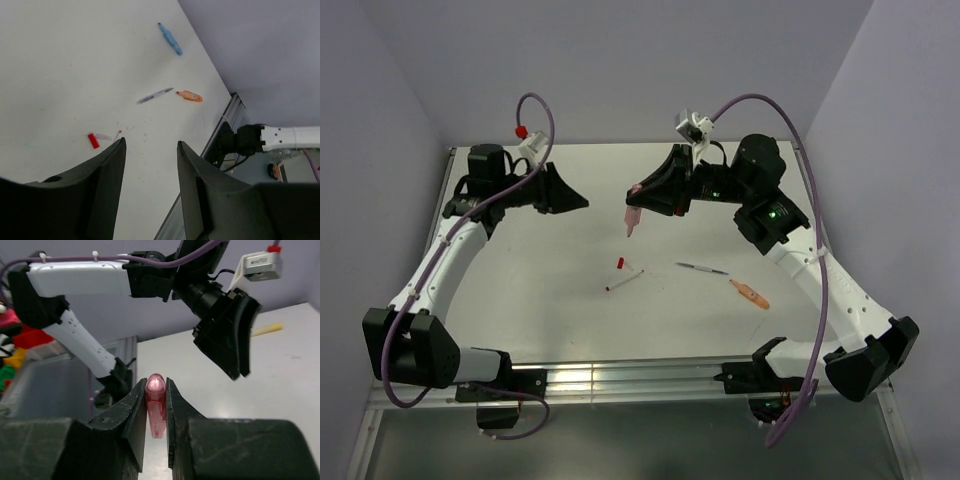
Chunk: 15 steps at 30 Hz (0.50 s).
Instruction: Insert the pens into the pen caps
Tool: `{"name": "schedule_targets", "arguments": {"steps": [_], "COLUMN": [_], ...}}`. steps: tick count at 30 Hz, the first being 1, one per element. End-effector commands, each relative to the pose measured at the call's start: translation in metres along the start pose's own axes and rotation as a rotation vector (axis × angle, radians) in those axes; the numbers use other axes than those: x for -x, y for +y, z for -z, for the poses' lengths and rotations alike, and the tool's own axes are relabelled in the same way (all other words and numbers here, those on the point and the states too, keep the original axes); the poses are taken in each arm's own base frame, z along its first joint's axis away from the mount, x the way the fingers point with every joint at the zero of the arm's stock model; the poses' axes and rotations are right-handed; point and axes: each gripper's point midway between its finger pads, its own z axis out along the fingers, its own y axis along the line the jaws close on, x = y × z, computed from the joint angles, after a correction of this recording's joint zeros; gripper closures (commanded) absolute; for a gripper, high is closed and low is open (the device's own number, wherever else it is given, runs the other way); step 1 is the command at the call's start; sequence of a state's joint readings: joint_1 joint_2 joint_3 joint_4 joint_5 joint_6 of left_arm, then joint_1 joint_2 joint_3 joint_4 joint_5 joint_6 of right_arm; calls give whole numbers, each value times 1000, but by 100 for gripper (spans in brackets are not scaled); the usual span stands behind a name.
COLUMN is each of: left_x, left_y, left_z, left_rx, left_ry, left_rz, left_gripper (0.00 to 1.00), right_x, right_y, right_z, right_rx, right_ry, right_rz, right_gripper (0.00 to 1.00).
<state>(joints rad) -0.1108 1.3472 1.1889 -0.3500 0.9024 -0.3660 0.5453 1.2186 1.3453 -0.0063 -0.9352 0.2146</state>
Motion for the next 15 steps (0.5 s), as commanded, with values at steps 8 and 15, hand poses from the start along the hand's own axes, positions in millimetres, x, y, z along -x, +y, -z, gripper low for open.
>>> {"name": "schedule_targets", "arguments": {"steps": [8,15], "left_x": [6,-7], "left_y": [-91,-129], "left_z": [-20,-12], "left_rx": [-214,-361], "left_ry": [-37,7], "left_rz": [-147,-118], "left_gripper": [54,52], "right_x": [20,16], "right_y": [17,10], "right_z": [2,0], "right_rx": [121,110], "right_ry": [-74,-73], "right_rz": [-140,-136], "right_gripper": [100,100]}}
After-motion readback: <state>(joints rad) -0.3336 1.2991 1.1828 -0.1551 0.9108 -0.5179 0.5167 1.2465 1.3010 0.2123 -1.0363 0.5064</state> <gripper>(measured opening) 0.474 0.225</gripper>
